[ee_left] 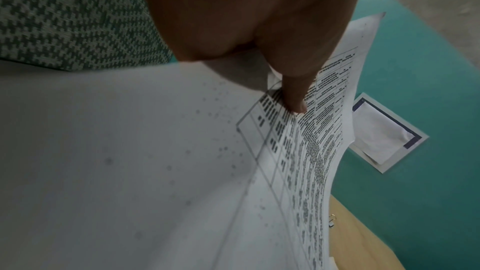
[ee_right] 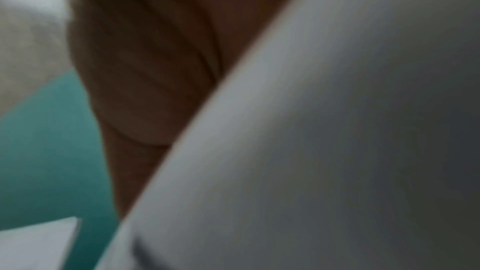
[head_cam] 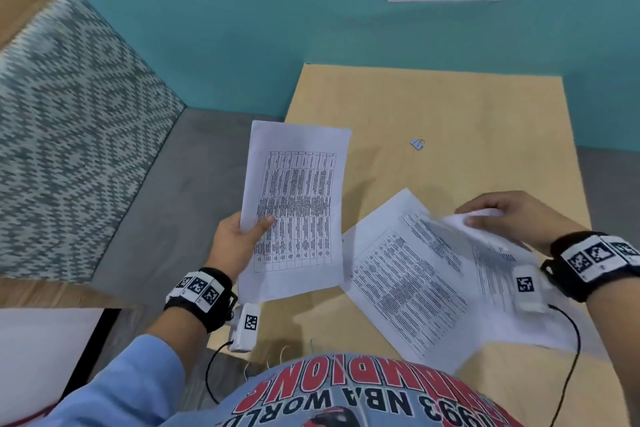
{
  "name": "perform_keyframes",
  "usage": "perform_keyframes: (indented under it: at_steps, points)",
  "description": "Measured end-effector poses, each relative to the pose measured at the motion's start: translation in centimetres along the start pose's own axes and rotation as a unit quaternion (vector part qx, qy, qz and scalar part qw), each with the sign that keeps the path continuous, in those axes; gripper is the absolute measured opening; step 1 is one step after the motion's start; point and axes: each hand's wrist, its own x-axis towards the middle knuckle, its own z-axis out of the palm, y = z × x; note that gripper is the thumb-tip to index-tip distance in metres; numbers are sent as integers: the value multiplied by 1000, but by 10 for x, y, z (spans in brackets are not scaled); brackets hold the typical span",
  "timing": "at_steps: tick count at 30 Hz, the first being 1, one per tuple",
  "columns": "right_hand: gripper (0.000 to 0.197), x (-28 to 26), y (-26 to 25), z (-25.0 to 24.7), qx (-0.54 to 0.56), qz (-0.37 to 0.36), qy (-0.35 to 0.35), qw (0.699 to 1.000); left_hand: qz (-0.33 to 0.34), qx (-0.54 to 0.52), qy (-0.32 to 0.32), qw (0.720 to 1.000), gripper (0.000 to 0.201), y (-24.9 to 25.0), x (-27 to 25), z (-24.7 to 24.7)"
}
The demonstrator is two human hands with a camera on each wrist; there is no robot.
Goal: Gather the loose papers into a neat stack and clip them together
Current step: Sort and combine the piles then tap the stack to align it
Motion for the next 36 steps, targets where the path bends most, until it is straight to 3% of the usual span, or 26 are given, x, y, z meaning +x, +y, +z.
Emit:
perform_keyframes:
  at_steps: [2,5,7,9,11,13,17,19,22,26,28,31,33,36]
  points:
    - [17,1,-16,6,12,-9,-43,999,0,-2,-1,1000,37,-5,-4,-3]
    - [25,-12,-50,33,56,-42,-88,994,-8,20,2,1000,25,-9,-7,-10]
    - [24,-29,-66,68,18,-101,-104,989,-5,25,9,1000,17,-12,-8,-14]
    - [29,-49,-71,103,-34,-128,-175,976,-3,20,16,1000,17,-14,-6,-17]
    - [36,-71,-81,117,-70,-110,-274,953,-3,22,19,1000,18,-14,-4,-19]
    - [41,-79,-86,115,-38,-99,-321,941,-6,18,25,999,16,-16,-1,-21]
    - [45,-49,-80,89,145,-41,-193,969,-2,21,31,999,12,-15,2,-22]
    - [46,-18,-66,77,103,-5,-105,989,-3,15,31,999,10,-14,3,-22]
    - [43,31,-43,70,-52,12,6,999,-1,10,24,1000,8,-11,4,-23]
    - [45,62,-30,84,-71,-23,93,993,-6,19,24,999,11,-11,6,-29]
    - [63,65,-19,97,-70,-25,84,994,-10,26,27,999,15,-11,5,-30]
    - [103,61,8,112,-53,44,53,996,-14,34,27,999,23,-15,5,-31]
    - [97,57,28,116,-42,113,36,992,-27,26,30,999,28,-20,7,-33]
    - [57,54,58,114,-38,200,-32,979,-42,39,26,998,38,-21,9,-33]
